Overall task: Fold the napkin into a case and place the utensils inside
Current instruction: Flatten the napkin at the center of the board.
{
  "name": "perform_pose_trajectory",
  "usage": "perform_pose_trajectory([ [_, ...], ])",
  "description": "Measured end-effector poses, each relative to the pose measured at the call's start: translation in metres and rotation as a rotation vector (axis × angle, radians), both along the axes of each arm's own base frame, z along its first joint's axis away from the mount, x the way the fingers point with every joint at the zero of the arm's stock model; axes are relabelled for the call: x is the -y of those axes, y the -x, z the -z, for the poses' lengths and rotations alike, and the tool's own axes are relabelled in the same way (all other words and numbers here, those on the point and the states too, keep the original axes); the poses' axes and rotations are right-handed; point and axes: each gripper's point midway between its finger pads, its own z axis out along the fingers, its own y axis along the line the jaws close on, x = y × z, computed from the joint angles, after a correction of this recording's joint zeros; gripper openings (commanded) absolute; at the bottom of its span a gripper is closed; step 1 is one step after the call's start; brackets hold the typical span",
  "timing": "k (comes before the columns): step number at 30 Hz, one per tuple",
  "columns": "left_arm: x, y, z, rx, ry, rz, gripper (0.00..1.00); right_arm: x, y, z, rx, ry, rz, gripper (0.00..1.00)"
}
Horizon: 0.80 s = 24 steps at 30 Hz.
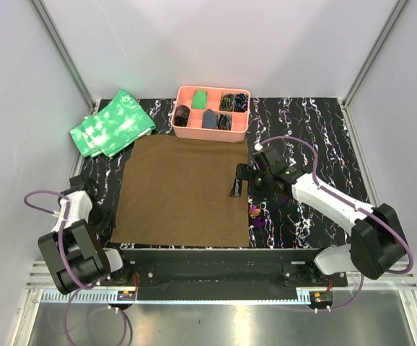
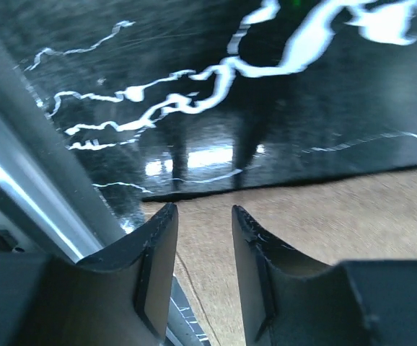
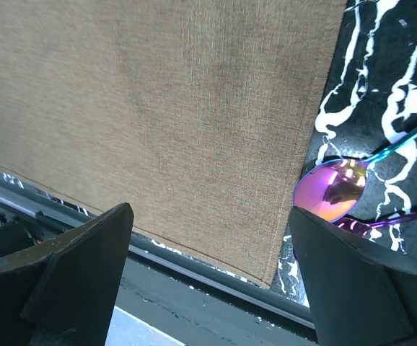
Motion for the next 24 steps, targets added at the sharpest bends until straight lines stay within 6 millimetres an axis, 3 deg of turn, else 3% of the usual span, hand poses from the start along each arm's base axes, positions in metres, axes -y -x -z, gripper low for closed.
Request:
perform_pose_trajectory([
  [3, -0.0008, 0.0049, 0.0032, -0.017, -0.010, -0.032, 0.38, -0.0028, 0.0012, 0.0049, -0.015, -0.002, -0.020, 1.00],
  [7, 0.0007, 0.0096, 0.0093, -0.029, -0.011, -0.056, 0.47, -0.0058, -0.0005, 0.0026, 0.001, -0.014, -0.043, 1.00],
  [15, 0.0008, 0.0103, 0.0097, -0.043, -0.005, -0.059, 0.46, -0.0058, -0.0062, 0.0000, 0.015, -0.029, -0.047, 1.00],
  [19, 0.0008, 0.0095, 0.0094, -0.041, -0.004, -0.066, 0.37, -0.0055, -0.0068, -0.0001, 0.013, -0.032, -0.039, 1.00],
  [21, 0.0009, 0.0072, 0.0094, -0.026, -0.006, -0.080, 0.26, -0.0053, -0.0064, 0.0011, 0.006, -0.036, -0.030, 1.00],
  [24, 0.0015, 0.0028, 0.0103, 0.024, -0.014, -0.093, 0.17, -0.0042, -0.0042, 0.0050, -0.008, -0.036, -0.019, 1.00],
])
